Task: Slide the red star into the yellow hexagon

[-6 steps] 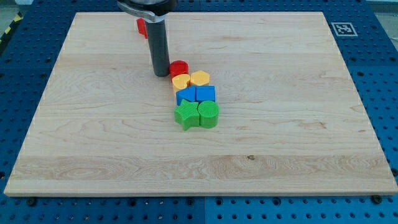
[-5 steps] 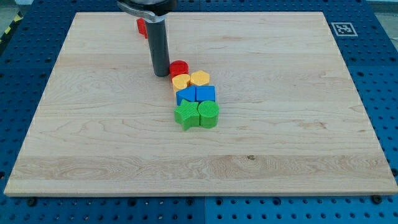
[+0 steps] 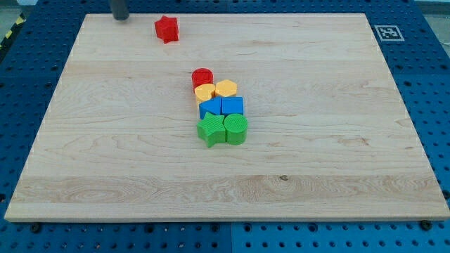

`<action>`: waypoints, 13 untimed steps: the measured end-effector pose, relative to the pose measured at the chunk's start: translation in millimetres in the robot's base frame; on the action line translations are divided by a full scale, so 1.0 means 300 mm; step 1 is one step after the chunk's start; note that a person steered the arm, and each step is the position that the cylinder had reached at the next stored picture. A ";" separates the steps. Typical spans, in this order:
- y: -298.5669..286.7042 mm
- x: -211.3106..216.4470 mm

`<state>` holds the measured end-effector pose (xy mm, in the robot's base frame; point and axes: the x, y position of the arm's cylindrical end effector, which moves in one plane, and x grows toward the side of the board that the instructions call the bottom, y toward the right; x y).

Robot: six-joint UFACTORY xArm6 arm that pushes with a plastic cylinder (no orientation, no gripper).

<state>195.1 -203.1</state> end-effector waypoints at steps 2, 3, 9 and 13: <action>0.197 0.102; 0.214 0.162; 0.245 0.231; 0.441 0.239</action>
<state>266.7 -70.8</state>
